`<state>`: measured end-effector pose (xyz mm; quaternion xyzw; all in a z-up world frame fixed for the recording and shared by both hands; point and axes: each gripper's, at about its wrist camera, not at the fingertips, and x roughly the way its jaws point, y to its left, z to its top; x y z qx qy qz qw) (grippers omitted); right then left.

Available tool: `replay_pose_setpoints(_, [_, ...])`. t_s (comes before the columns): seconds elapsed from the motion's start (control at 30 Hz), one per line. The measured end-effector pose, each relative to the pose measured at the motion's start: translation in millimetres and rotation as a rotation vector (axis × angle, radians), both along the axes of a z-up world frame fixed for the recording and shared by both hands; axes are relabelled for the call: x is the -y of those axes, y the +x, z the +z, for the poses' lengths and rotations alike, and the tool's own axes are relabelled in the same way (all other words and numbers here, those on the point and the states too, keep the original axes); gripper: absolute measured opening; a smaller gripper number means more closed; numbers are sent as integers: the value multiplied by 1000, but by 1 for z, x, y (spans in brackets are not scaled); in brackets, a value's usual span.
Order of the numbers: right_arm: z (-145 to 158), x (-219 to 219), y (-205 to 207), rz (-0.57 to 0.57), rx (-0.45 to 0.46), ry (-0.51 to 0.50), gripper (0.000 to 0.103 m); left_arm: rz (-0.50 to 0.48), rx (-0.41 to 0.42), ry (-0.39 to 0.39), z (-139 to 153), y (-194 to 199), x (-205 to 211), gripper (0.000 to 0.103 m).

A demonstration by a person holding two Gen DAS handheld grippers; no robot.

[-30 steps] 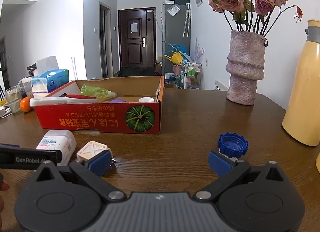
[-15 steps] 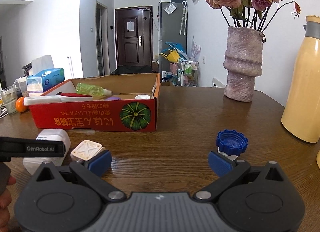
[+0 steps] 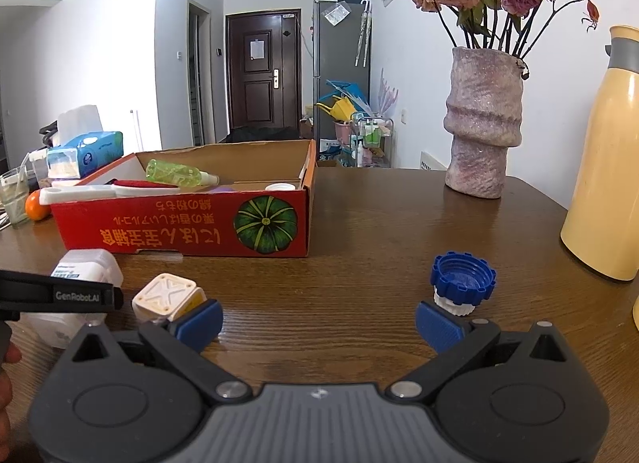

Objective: Organize rigid objects
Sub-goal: 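Grasp the white cotton buds box with the left gripper while the right grasps the beige plug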

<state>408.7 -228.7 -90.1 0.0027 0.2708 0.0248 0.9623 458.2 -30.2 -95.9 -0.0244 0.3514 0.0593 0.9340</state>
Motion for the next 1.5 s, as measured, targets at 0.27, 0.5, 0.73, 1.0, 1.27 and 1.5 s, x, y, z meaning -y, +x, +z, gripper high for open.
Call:
replay_pose_setpoints(0.27, [1, 0, -3, -3, 23, 22, 103, -13, 69, -7, 19, -15, -4, 67])
replay_pose_setpoints(0.5, [2, -10, -7, 11, 35, 48, 103, -9, 118, -8, 31, -27, -17, 67])
replay_pose_setpoints(0.73, [-1, -35, -7, 39, 25, 46, 103, 0, 164, -10, 43, -37, -34, 67])
replay_pose_setpoints(1.0, [-7, -74, 4, 69, -26, 34, 103, 23, 184, -17, 49, -40, -56, 67])
replay_pose_setpoints(1.27, [-13, -97, 23, 35, -83, 55, 103, 46, 189, -22, 50, -40, -72, 67])
replay_pose_setpoints(1.5, [-18, -110, 40, 8, -120, 50, 86, 54, 190, -21, 50, -40, -77, 67])
